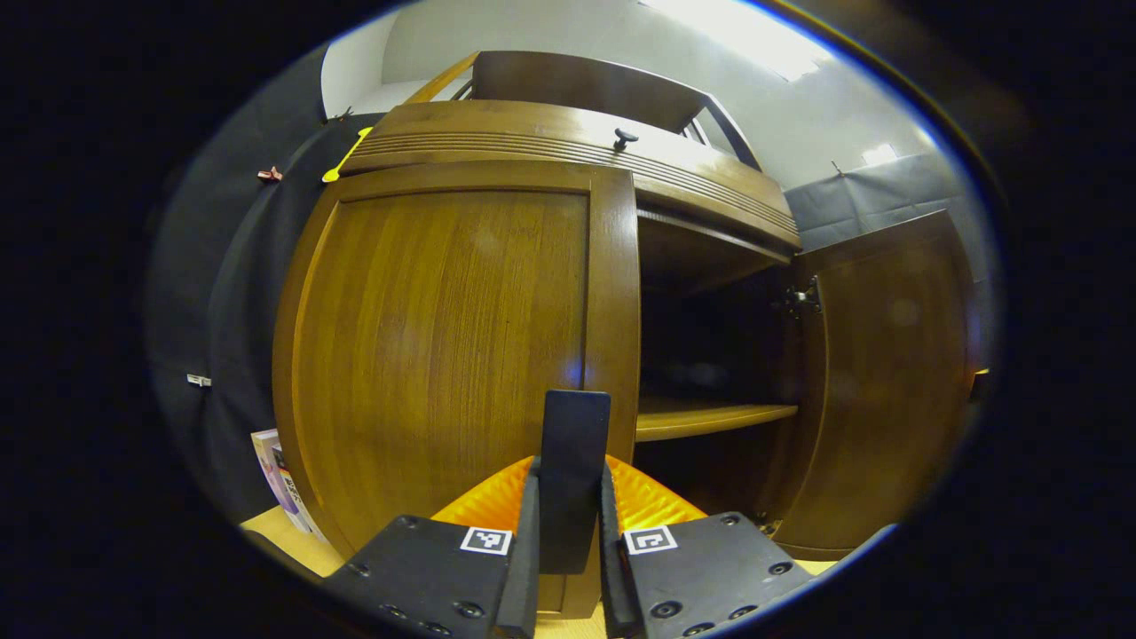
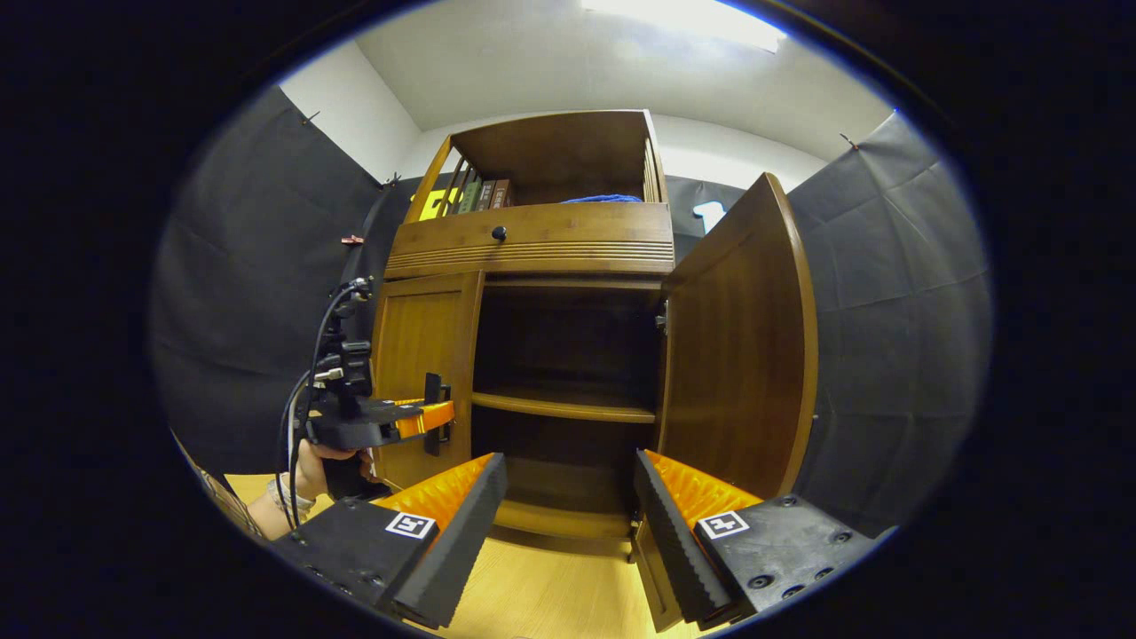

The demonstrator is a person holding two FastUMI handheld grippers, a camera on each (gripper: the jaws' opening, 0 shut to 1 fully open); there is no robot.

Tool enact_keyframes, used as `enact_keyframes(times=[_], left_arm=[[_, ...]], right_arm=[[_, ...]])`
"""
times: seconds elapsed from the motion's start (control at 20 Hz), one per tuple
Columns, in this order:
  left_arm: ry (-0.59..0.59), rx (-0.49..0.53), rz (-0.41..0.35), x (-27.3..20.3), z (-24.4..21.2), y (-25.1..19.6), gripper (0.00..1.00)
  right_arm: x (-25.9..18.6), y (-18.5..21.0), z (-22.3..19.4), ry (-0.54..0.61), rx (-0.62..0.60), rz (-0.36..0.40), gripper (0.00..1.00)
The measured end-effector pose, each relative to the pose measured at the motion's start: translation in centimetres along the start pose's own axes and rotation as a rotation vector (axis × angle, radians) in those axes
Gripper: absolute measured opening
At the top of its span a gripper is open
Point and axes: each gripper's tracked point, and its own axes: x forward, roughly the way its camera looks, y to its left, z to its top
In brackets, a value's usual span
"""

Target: Open the right door of the double-door shoe cabinet with the right hand, and open the left door with the left hand.

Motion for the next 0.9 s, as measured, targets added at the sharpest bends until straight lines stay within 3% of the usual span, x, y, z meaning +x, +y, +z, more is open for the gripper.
enact_keyframes(times=[0.35,0.9], left_arm=[[0.019,-0.009,-0.09,-4.6,0.7,0.5,0.31],[0.03,-0.023,-0.156,-9.8,1.1,2.2,0.32]], right_arm=[[-0.7,3.0,0.2,0.013,-0.001,0.032,0.92],[-0.8,5.0,-0.8,0.054,0.062,0.06,0.92]])
